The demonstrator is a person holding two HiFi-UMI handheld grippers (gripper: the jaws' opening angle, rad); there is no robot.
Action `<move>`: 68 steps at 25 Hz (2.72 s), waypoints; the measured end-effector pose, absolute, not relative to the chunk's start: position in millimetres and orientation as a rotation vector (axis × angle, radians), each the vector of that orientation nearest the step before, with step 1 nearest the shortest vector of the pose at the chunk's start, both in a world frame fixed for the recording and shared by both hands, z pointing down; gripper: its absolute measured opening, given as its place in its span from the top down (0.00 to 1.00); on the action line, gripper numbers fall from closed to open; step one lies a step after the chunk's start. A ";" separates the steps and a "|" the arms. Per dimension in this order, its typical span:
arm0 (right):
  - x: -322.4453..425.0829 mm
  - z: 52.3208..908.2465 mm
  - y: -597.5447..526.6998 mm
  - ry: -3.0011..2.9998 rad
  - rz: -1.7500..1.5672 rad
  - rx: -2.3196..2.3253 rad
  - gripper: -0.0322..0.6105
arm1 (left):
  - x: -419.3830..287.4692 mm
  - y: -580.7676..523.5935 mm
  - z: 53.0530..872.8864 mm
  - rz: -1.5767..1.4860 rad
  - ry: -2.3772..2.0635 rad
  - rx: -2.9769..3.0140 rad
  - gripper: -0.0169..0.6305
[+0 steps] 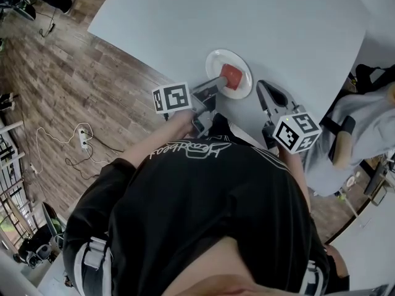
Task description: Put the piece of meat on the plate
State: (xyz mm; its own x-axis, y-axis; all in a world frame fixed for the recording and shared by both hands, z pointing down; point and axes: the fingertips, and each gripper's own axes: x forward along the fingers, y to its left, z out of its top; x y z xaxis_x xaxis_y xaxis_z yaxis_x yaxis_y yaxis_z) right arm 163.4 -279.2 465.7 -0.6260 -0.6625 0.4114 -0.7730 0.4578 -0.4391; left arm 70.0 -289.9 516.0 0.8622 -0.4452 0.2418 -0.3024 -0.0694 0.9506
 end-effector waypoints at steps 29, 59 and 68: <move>155.4 484.1 -278.5 -2.514 0.994 1.237 0.93 | 71.2 -295.3 540.3 0.177 -0.761 1.910 0.85; 152.2 485.2 -268.2 -2.518 1.014 1.261 0.93 | 67.3 -291.2 538.3 0.492 -0.863 2.229 0.58; 146.4 472.5 -258.5 -2.539 0.955 1.264 0.93 | 54.8 -281.3 529.3 0.375 -0.849 2.101 0.57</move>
